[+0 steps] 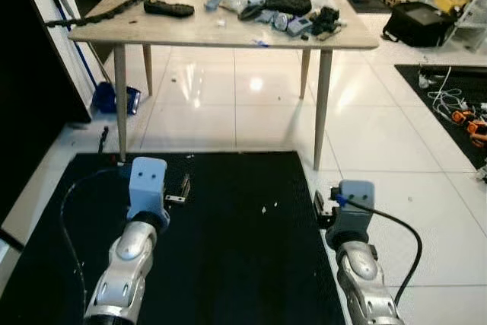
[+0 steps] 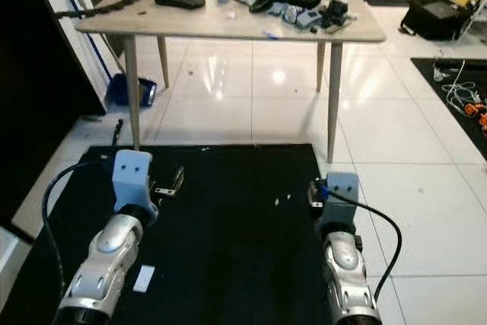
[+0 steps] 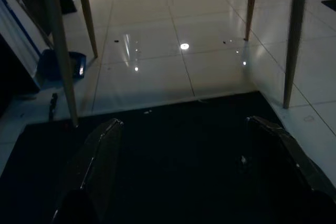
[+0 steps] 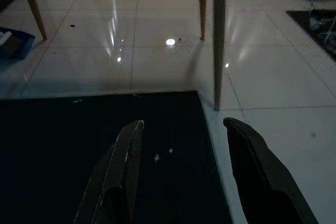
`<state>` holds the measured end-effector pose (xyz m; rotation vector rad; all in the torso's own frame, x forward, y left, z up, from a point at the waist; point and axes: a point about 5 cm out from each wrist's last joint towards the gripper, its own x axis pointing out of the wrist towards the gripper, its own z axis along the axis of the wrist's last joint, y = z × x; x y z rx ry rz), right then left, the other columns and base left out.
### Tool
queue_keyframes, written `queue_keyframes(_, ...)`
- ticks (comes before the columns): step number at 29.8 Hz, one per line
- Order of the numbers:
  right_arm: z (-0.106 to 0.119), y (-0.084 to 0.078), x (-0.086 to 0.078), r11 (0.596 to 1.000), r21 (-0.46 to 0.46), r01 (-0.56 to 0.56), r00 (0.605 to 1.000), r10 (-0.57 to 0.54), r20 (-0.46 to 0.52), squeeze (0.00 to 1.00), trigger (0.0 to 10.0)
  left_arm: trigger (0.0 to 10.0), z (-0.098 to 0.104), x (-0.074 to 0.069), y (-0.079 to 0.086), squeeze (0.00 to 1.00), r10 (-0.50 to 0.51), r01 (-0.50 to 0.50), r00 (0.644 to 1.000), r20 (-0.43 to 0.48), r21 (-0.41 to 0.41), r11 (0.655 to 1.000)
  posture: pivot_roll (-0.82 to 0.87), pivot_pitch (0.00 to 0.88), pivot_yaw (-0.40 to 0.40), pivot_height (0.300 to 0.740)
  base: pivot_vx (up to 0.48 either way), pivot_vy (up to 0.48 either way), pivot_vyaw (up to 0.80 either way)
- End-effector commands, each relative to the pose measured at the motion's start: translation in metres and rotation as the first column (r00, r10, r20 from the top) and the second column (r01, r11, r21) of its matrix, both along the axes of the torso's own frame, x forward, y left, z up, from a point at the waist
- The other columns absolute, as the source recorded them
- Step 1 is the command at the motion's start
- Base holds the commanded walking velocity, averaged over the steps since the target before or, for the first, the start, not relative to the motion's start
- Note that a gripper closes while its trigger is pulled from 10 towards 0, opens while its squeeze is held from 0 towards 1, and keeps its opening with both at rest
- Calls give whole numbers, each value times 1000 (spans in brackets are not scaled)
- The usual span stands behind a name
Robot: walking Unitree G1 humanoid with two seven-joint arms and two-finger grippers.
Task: Picking trash to rubbish bin
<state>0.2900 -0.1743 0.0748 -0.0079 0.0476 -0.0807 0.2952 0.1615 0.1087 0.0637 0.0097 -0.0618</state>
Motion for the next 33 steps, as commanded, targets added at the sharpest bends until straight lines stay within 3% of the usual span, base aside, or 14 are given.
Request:
queue_keyframes(1, -4, 5, -2, 1000, 8, -17, 1000, 17, -18, 0, 10000, 10000, -3, -2, 5, 0, 12, -12, 1000, -14, 21, 1000, 37, 112, 16, 740, 274, 0, 0)
queue_keyframes(33, -5, 5, -2, 1000, 9, -24, 999, 24, -30, 0, 10000, 10000, -2, -1, 4, 0, 15, -15, 1000, -9, 20, 1000, 37, 127, 12, 740, 279, 0, 0)
